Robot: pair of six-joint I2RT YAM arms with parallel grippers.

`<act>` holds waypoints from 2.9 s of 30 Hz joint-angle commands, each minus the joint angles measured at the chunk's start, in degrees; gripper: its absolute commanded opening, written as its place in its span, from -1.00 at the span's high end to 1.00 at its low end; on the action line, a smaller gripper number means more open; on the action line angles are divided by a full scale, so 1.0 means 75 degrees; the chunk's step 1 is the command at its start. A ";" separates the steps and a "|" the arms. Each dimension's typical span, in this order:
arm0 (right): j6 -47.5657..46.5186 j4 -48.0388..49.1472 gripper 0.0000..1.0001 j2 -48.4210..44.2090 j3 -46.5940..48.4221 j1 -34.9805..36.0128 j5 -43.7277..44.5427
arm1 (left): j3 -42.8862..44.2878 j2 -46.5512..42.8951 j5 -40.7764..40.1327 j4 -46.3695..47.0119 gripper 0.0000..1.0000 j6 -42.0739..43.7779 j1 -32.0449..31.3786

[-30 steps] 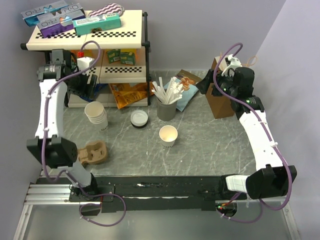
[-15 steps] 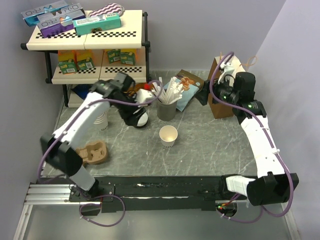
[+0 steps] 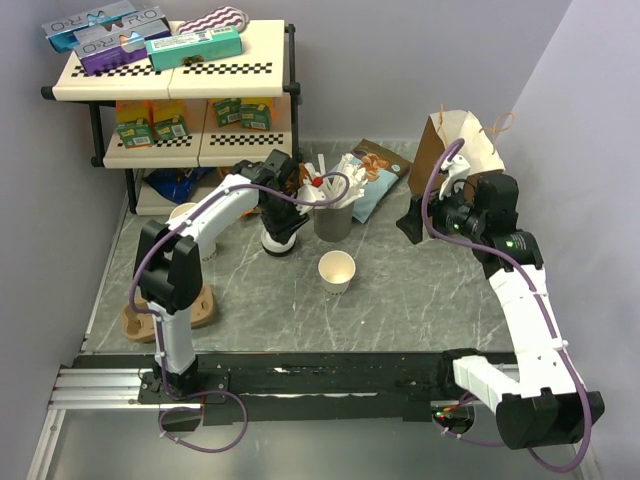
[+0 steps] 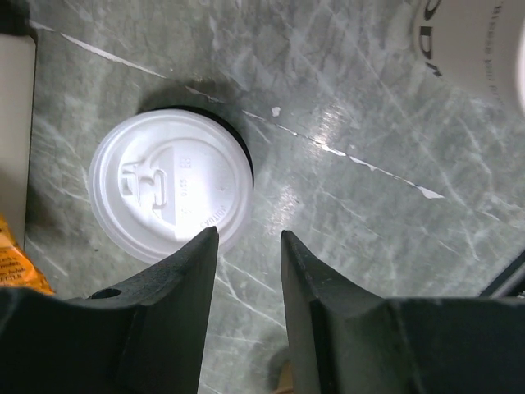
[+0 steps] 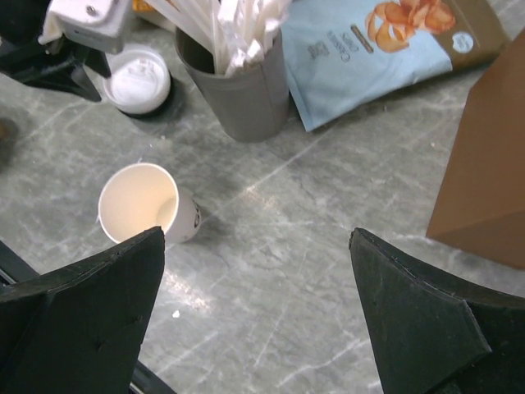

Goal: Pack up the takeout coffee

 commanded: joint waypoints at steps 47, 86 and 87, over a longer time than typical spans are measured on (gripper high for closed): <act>-0.0242 -0.0781 -0.99 0.0795 0.0850 -0.0049 0.0004 | -0.1057 0.0132 -0.0729 0.1108 0.43 0.0387 -0.0292; 0.0027 -0.0547 -0.99 0.1029 0.0767 -0.0049 -0.0067 | -0.1304 -0.0032 -0.0894 0.1378 0.53 0.0200 -0.0339; 0.0027 -0.0535 -0.99 0.1041 0.0779 -0.0049 -0.0055 | -0.1292 -0.0009 -0.0905 0.1401 0.56 0.0200 -0.0350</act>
